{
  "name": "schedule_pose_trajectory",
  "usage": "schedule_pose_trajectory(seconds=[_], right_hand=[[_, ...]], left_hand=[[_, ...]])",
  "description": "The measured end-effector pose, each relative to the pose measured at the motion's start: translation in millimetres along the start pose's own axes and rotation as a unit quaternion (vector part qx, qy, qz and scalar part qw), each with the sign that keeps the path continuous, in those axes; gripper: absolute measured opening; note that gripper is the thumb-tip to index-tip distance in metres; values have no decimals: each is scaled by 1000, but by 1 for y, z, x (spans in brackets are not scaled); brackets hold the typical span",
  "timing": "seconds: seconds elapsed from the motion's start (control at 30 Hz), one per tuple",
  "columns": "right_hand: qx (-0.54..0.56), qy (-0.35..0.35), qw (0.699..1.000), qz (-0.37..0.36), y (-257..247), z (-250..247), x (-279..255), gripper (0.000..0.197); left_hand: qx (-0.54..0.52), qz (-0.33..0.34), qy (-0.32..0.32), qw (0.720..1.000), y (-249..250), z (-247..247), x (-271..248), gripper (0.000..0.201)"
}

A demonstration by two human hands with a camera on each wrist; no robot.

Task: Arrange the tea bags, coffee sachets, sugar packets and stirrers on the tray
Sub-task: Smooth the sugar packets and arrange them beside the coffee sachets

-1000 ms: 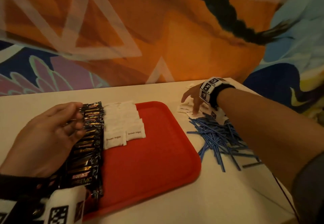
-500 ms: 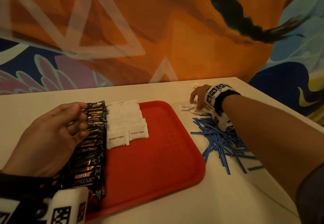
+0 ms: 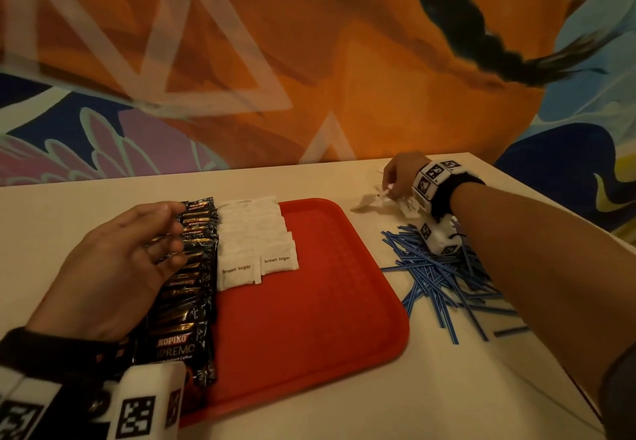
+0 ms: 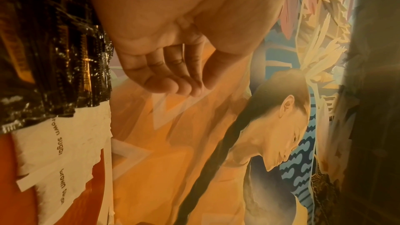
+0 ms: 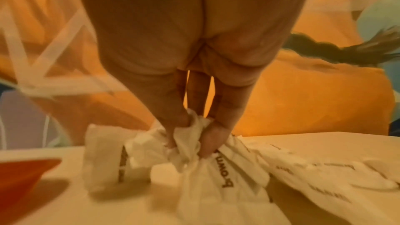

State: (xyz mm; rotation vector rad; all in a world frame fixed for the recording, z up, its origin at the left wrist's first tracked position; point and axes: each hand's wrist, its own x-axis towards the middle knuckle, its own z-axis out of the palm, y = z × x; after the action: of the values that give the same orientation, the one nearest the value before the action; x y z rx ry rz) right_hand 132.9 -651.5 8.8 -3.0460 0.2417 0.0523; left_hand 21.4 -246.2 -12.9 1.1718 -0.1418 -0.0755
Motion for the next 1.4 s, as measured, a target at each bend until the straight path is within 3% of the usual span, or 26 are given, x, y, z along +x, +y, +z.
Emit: schedule_pose_trajectory(seconds=[0.2,0.33,0.53,0.7,0.83,0.97,1.13,1.2,1.33,1.4], right_hand=[[77,101,992,-23,-12,-46,-15,14],[113,110,985,-73,-44,-63,-34,11],[126,84,963,-225,-132,-67,-89,10],[144,72,928,-336,-203,-53,-139,11],[142,66,904,-397,-245,-24,-161,15],[206,110,884,-404,-258,5,-158,27],[209,200,837,-464,-253,23,-149,22],[250,218,819,-467,-247,23,-144,26],[300,223,807,-457,-238,22,-143,31],[290,221,809,-461,-239,25,-144,27]], left_hand=[[-7,-8,-5,1000,3,3,-3,19],[-7,-26,-13,1000,4,7,-6,20],[9,-138,-47,989,8,18,-15,59],[-112,-198,-68,971,8,23,-21,78],[-226,-147,-36,962,13,23,-24,71],[-278,-131,1,952,11,16,-17,47],[-307,-132,16,942,9,13,-12,38],[-285,-124,20,950,8,10,-9,35],[-215,-80,40,973,5,11,-8,60],[-223,-74,26,972,2,10,-7,50]])
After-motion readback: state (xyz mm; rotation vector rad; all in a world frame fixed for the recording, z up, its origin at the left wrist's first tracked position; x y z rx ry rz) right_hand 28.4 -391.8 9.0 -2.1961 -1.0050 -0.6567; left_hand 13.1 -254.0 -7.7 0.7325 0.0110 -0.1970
